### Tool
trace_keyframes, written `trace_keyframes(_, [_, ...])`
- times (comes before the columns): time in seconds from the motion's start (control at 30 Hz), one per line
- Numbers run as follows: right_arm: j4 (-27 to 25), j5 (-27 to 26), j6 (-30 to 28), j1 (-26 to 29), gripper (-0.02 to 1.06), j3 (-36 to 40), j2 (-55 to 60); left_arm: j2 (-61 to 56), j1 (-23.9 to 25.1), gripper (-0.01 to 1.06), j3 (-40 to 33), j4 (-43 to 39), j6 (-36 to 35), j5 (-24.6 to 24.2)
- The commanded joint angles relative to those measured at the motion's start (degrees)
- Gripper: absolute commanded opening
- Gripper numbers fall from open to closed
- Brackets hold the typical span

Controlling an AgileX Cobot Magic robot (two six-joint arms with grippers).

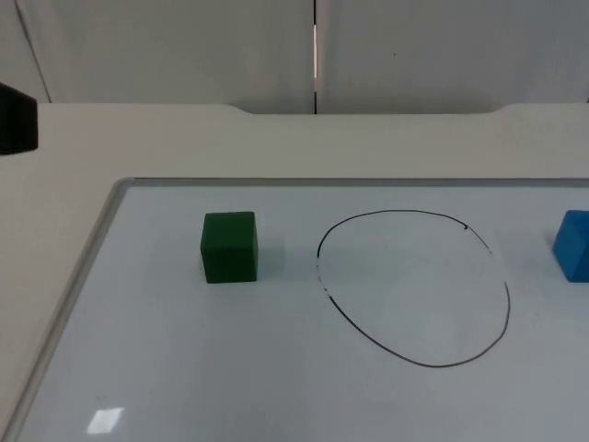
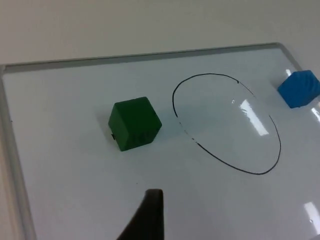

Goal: Push the two cubes into the marked area.

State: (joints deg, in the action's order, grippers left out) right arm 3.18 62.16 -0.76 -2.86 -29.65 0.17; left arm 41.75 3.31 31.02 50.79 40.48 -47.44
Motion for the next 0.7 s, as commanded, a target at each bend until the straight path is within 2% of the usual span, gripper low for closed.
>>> trace_keyframes(0.0, [0.27,-0.50,-0.19,0.29,1.05,0.13,-0.17,2.83,0.13,0.80,0.34,5.35,3.10,0.01])
trace_keyframes(0.13, [0.27,-0.50,-0.19,0.29,1.05,0.13,-0.17,6.18,0.13,0.75,0.34,9.82,7.00,-0.62])
trace_keyframes(0.37, [0.27,-0.50,-0.19,0.29,1.05,0.13,-0.17,10.25,-0.37,0.73,0.34,13.79,10.22,-1.40])
trace_keyframes(0.47, [0.27,-0.50,-0.19,0.29,1.05,0.13,-0.17,12.50,-2.80,0.73,0.34,16.00,12.19,-0.83])
trace_keyframes(0.57, [0.27,-0.50,-0.19,0.29,1.05,0.13,-0.17,13.97,-5.45,0.73,0.34,16.37,13.08,1.34])
trace_keyframes(0.67, [0.27,-0.50,-0.19,0.29,1.05,0.13,-0.17,17.15,-10.77,0.63,0.34,16.37,14.28,7.82])
